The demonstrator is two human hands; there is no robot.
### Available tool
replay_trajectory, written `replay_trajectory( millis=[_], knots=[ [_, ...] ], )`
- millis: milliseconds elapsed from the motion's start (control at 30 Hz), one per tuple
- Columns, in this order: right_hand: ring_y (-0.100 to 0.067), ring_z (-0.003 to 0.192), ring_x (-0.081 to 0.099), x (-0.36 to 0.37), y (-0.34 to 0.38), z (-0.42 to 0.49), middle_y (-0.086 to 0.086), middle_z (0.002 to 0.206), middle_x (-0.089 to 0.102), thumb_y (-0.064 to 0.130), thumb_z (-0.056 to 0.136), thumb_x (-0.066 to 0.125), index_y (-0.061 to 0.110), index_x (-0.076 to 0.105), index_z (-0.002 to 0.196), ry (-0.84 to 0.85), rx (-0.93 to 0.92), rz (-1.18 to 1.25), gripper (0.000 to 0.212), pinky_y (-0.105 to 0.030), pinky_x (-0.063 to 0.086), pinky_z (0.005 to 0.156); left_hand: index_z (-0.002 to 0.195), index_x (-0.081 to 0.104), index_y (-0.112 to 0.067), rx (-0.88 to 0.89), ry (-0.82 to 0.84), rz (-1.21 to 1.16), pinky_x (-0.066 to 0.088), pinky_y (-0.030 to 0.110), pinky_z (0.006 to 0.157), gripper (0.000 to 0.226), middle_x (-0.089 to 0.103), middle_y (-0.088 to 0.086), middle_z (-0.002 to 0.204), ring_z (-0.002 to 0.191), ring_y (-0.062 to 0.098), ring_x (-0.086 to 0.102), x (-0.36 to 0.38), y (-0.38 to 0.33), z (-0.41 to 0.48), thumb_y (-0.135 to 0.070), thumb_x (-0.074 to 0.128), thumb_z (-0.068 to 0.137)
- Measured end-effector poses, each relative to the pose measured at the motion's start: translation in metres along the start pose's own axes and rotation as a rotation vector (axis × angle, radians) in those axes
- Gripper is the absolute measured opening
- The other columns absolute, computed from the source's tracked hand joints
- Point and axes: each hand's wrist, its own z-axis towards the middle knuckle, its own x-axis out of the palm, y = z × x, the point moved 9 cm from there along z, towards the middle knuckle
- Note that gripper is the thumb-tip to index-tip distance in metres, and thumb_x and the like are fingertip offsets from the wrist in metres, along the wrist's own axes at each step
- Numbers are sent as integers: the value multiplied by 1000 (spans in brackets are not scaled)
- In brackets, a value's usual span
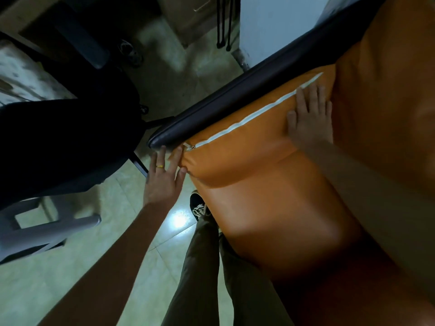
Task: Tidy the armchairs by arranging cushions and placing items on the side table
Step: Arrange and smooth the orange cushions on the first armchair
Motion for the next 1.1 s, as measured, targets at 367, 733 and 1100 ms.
replay_trajectory(
  millis=[367,733,1100],
  knots=[
    [-27,156,-1,55,36,-104,-3,169,2,37,104,40,32,14,160,30,-274,64,61,-55,13,123,157,27,-28,850,-131,369,7,57,120,75,16,5,167,154,26,12,44,-165,-24,-31,61,91],
    [-28,155,0,75,-14,-71,-1,169,3,53,105,29,37,12,159,-110,-58,161,59,-58,2,122,156,28,-28,1134,-142,751,7,66,118,63,1,1,169,154,35,3,82,-127,-7,-30,53,98],
    [-28,155,7,90,-93,-238,-7,166,19,16,99,41,25,20,159,97,506,366,64,-55,1,122,146,48,-20,976,403,621,13,43,122,53,21,6,165,155,28,0,109,-142,-71,-26,57,95]
  ],
)
